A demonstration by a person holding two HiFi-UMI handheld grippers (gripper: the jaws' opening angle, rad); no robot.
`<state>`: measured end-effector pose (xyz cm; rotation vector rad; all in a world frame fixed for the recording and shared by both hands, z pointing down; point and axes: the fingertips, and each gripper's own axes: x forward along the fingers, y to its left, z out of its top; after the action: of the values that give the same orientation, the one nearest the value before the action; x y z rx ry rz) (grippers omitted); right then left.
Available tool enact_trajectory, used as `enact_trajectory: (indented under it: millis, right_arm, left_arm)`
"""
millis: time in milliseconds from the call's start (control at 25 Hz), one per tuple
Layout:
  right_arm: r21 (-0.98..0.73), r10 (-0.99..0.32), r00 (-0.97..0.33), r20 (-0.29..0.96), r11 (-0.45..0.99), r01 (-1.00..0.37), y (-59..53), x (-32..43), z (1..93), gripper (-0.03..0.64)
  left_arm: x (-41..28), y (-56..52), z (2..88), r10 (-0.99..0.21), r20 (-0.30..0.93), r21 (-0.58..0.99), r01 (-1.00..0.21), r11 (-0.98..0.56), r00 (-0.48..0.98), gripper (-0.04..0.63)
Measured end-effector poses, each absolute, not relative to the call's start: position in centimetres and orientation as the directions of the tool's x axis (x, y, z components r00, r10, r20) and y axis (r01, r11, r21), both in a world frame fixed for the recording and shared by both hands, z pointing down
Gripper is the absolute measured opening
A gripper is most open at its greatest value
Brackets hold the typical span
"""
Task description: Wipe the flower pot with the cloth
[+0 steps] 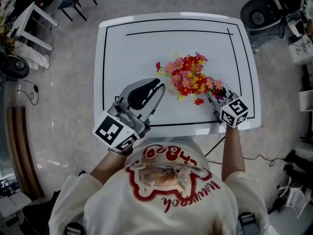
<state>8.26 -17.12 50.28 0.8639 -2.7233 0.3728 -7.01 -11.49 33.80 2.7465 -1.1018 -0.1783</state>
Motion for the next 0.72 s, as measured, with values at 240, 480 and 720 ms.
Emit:
enact_trajectory:
  millis: [240, 480, 720]
  right_arm:
    - [-0.162, -0.542, -0.776, 0.323, 0.776, -0.609, -16.7, 8.1, 50.4, 0.063]
    - [-0.159, -0.563, -0.761, 0.323, 0.760, -0.630, -16.1, 8.1, 50.3, 0.063]
    - [-0.156, -0.582, -0.747, 0.321, 0.746, -0.648, -15.5, 8.0, 50.3, 0.063]
  left_arm:
    - [-7.1, -11.2, 33.9, -0.681, -0.045, 0.211, -0.660, -0.721, 0.731, 0.061]
    - [-7.4, -10.8, 33.9, -0.673, -0.048, 0.215, -0.651, -0.728, 0.738, 0.061]
    - [-7.9, -10.4, 34.0, -0.666, -0.051, 0.217, -0.642, -0.735, 0.744, 0.061]
